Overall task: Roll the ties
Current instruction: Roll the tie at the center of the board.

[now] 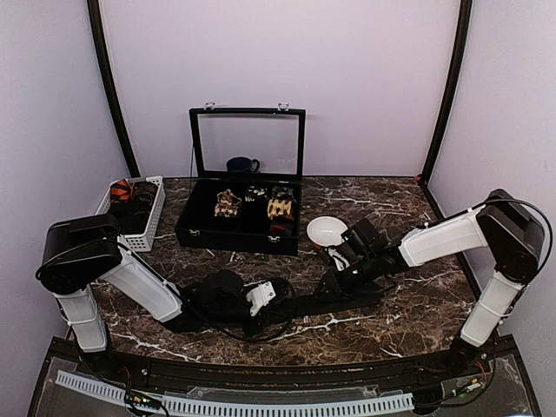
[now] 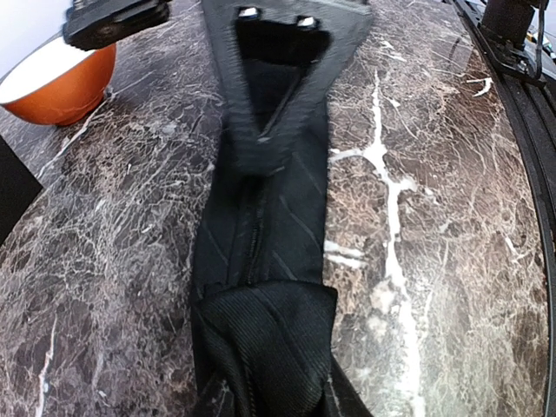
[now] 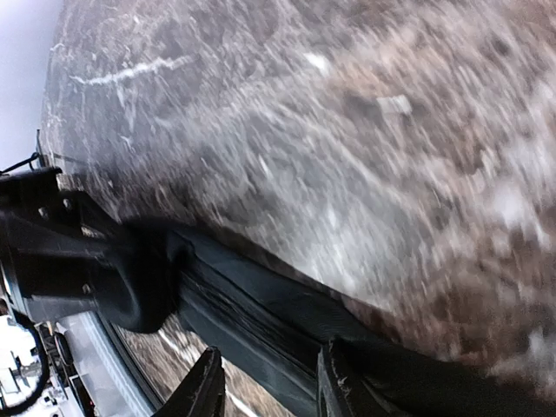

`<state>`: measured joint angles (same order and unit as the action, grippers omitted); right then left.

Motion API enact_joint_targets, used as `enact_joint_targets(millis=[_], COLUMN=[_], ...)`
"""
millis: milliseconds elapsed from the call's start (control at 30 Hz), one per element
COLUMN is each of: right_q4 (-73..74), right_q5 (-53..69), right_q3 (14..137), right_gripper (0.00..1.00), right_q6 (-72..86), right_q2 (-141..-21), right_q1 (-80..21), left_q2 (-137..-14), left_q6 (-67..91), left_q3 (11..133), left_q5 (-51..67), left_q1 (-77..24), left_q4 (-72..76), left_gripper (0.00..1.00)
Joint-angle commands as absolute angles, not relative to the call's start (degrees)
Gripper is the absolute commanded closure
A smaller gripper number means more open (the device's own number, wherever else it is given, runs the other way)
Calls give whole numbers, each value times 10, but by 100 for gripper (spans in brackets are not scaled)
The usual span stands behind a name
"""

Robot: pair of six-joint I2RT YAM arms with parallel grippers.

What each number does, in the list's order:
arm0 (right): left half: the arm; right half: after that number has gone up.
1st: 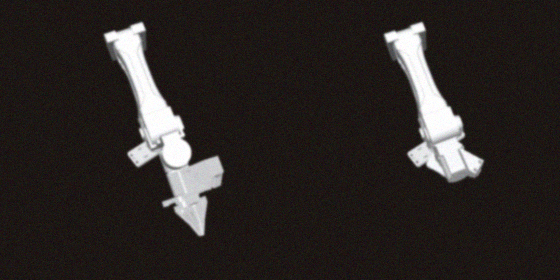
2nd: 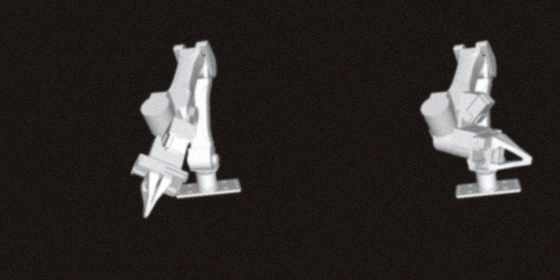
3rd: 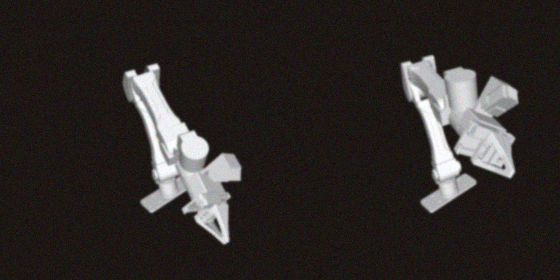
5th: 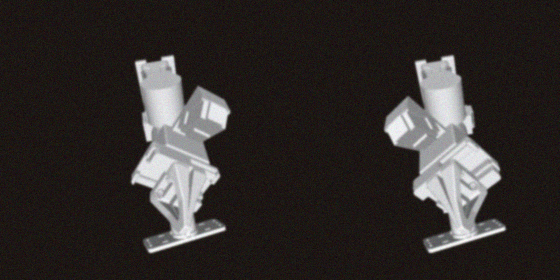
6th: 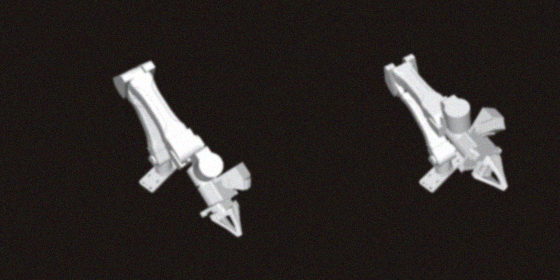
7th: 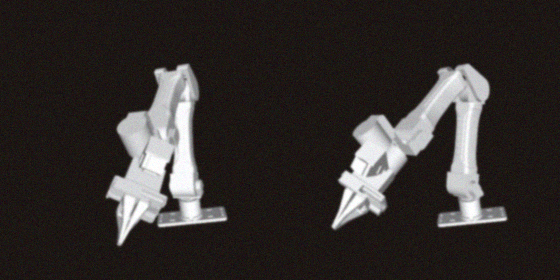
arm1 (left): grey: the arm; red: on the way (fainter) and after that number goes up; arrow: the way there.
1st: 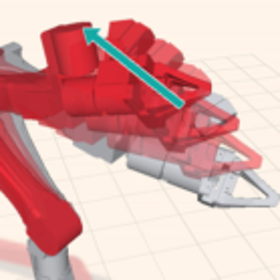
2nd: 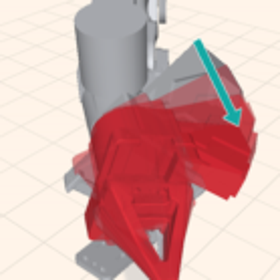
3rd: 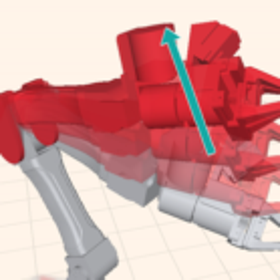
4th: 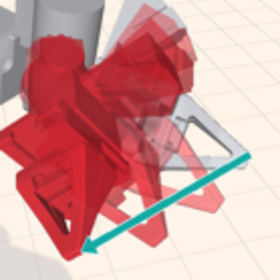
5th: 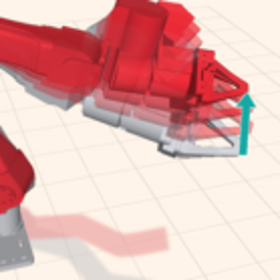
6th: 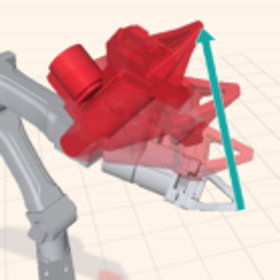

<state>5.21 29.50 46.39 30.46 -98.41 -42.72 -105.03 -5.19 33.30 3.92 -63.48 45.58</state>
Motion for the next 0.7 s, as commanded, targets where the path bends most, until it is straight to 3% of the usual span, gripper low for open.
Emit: enact_joint_targets(millis=[0, 333, 500, 667], right_q4=[104, 70, 25, 14], right_q5=[243, 314, 348, 347], right_q3=[435, 493, 512, 521], right_gripper=[63, 50, 49, 55], right_q6=[322, 355, 407, 417], right_q2=[-961, -931, -965, -1004], right_q1=[-424, -435, -486, -503], left_q2=[-1063, -1069, -1072, -1072], left_q6=[-76, -76, -80, -81], left_q3=[308, 320, 321, 325], left_q5=[53, 73, 73, 75], left_q1=[-631, -631, -631, -631], left_q4=[367, 360, 360, 359], left_gripper=[79, 78, 78, 78])
